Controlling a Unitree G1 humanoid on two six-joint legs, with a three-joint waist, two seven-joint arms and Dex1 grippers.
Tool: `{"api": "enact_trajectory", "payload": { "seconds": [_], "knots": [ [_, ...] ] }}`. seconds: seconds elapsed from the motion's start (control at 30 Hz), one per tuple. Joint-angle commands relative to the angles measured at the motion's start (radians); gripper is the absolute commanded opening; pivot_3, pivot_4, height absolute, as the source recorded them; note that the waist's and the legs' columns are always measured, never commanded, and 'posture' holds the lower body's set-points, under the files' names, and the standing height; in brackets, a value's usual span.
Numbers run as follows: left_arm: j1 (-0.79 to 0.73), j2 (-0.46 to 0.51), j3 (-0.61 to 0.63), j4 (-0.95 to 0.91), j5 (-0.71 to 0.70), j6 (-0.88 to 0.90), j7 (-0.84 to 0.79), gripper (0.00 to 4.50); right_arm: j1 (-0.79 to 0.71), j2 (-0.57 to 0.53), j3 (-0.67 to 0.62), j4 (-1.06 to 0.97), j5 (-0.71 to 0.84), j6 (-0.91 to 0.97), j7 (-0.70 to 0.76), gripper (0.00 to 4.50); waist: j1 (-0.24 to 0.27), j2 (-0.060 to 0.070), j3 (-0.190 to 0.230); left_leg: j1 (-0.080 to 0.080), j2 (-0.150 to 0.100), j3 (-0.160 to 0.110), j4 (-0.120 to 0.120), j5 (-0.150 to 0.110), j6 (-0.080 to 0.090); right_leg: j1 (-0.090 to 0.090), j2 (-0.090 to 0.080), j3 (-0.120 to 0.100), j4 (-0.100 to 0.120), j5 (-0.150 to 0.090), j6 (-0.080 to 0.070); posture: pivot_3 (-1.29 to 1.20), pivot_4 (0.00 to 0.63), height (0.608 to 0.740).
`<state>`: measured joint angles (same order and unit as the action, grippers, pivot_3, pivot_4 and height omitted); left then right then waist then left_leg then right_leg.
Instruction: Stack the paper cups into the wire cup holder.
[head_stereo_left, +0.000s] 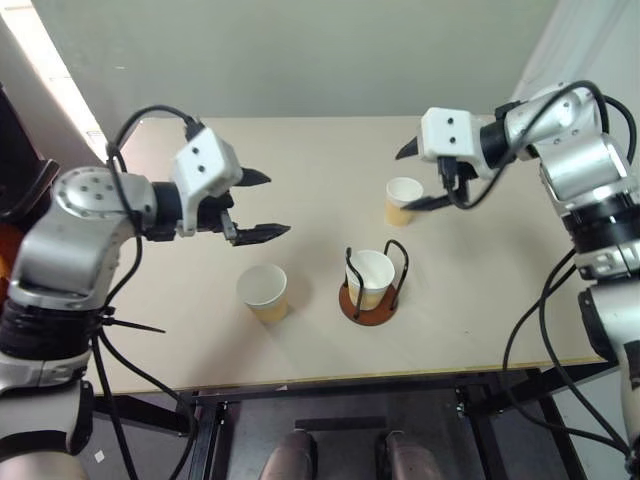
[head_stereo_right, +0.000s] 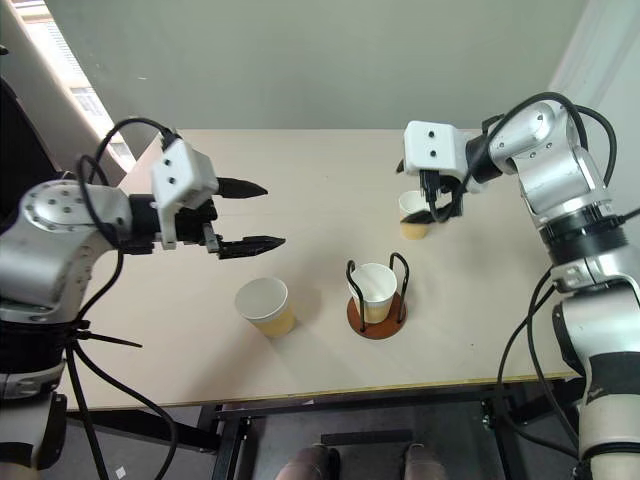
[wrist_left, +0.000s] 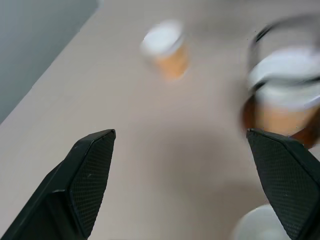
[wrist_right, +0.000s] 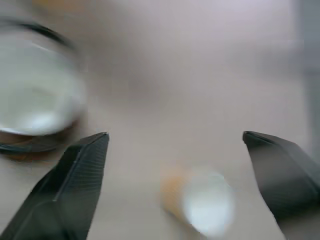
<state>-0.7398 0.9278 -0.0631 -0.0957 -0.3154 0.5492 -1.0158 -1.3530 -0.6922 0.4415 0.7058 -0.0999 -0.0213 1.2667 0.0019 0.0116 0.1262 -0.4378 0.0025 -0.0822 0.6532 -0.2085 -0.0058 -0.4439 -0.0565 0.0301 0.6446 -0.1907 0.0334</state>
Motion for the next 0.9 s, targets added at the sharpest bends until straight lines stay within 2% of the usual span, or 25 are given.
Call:
{"api": "enact_trajectory", "payload": {
  "seconds": [0.03,0.27,0.33,0.53,0.63,0.9],
  "knots": [
    [-0.009,-0.004,0.021,-0.041,0.015,-0.015,0.014,4.50,-0.066,0.056,0.029,0.215,-0.119,-0.148,-0.098,4.48,0.000,0.000,0.000,-0.001,0.000,0.000,-0.001,0.000,0.000,-0.001,0.000,0.000,0.000,0.000,0.000,0.00,0.150,0.740],
    [0.011,-0.046,0.044,-0.099,0.013,0.028,0.091,4.50,-0.127,0.172,0.028,0.511,-0.237,-0.240,-0.235,4.48,0.001,0.000,0.001,-0.006,0.003,0.001,-0.008,-0.004,-0.008,-0.010,0.001,-0.004,0.000,0.002,0.004,0.00,0.150,0.740],
    [0.023,-0.052,0.045,-0.128,0.008,0.046,0.107,4.50,-0.131,0.199,-0.009,0.554,-0.216,-0.210,-0.232,4.48,0.002,0.000,0.001,-0.007,0.004,0.001,-0.008,-0.004,-0.012,-0.010,0.001,-0.005,-0.001,0.002,0.004,0.00,0.150,0.740],
    [0.085,-0.042,0.094,-0.246,-0.038,0.128,0.147,4.50,-0.103,0.223,0.010,0.612,-0.288,-0.217,-0.309,4.48,0.002,0.000,0.001,-0.010,0.005,0.002,-0.006,-0.004,-0.017,-0.010,0.001,-0.005,-0.001,0.002,0.004,0.00,0.150,0.740],
    [0.101,-0.029,0.113,-0.271,-0.044,0.154,0.154,4.50,-0.095,0.232,0.005,0.624,-0.308,-0.215,-0.340,3.88,0.003,0.000,0.001,-0.010,0.005,0.002,-0.005,-0.005,-0.017,-0.010,0.001,-0.005,-0.001,0.002,0.004,0.00,0.150,0.740],
    [0.113,0.007,0.138,-0.287,-0.063,0.179,0.147,4.50,-0.101,0.247,-0.021,0.622,-0.312,-0.229,-0.331,0.96,0.003,0.000,0.001,-0.007,0.005,0.002,-0.005,-0.007,-0.012,-0.010,0.001,-0.005,0.000,0.002,0.003,0.00,0.150,0.740]
  ]
}}
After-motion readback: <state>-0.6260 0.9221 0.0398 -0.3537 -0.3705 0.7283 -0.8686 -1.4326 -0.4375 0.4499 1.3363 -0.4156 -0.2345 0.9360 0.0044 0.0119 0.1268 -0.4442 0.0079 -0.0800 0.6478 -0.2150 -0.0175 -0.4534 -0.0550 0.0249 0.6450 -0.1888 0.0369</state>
